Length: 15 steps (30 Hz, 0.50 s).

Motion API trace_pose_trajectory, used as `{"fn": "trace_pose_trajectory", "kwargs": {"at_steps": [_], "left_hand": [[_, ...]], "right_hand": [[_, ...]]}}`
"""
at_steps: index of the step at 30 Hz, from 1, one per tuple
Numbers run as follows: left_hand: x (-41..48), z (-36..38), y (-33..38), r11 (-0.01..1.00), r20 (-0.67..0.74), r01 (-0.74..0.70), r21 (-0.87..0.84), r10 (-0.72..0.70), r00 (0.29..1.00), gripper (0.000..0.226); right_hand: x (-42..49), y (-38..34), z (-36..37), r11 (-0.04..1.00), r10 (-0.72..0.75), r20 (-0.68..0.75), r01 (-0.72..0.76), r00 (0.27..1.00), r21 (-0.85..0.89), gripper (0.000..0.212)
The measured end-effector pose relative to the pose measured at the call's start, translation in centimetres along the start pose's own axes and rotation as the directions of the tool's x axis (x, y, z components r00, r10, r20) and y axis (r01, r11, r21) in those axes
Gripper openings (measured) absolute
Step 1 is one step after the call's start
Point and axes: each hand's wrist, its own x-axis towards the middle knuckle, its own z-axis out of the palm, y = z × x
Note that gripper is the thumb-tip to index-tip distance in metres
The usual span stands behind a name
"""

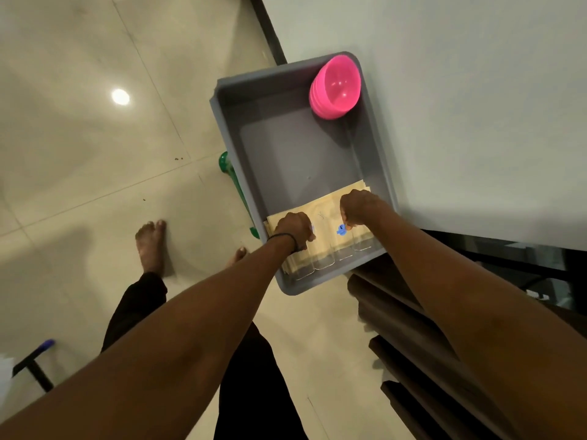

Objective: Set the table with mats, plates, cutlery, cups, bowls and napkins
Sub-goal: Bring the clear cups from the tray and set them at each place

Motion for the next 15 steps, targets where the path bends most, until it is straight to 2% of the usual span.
{"fn": "trace_pose_trajectory", "kwargs": {"at_steps": [7,11,15], "left_hand": [[-3.0,0.1,2.0,0.995,-0.16,-0.09,0.03,0.094,0.983,0.016],[-5.8,-1.9,4.9,0.97,-0.24,-0.171,0.171,0.21,0.948,0.019],[-9.6,-5.0,7.3,0.916,-0.33,-0.163,0.367,0.292,0.898,0.017]], "right_hand": [[-3.7,1.9,0.6,0.996,0.047,-0.156,-0.034,0.987,0.083,0.01],[-7.0,3.6,-1.1,0.984,0.094,-0.192,-0.062,0.977,0.169,0.021],[-11.3,4.0,-4.0,0.973,0.091,-0.256,-0.031,0.962,0.231,0.017]]}}
